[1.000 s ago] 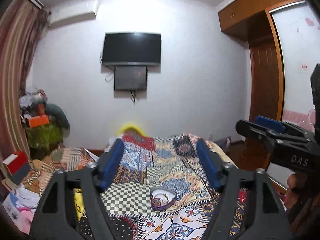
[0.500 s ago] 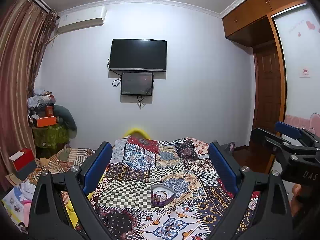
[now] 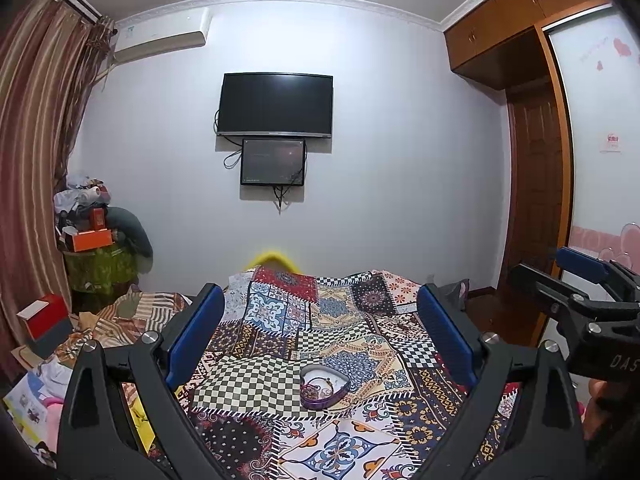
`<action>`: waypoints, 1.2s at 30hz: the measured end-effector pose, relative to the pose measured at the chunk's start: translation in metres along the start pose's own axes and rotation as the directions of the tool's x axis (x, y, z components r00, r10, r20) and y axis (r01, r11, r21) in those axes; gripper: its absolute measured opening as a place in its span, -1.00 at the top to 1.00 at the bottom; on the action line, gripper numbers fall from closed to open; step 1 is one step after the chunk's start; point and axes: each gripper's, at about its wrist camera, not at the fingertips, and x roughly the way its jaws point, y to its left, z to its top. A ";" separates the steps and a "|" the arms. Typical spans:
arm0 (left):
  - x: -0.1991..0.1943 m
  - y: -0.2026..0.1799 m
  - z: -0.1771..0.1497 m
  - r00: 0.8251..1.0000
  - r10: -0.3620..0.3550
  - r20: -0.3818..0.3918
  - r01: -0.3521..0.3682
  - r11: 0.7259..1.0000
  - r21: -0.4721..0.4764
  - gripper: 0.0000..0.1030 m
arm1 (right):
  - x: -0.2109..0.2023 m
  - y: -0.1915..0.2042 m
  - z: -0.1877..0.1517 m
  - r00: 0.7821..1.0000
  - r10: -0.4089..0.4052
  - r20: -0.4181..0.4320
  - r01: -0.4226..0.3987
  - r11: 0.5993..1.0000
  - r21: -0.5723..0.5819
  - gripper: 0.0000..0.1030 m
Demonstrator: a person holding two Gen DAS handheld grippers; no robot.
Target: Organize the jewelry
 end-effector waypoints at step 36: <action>0.011 0.004 0.000 0.998 -0.051 -0.041 0.050 0.998 -0.024 -0.89 | -0.011 -0.013 -0.002 0.999 -0.017 -0.027 0.018 0.999 0.043 -0.90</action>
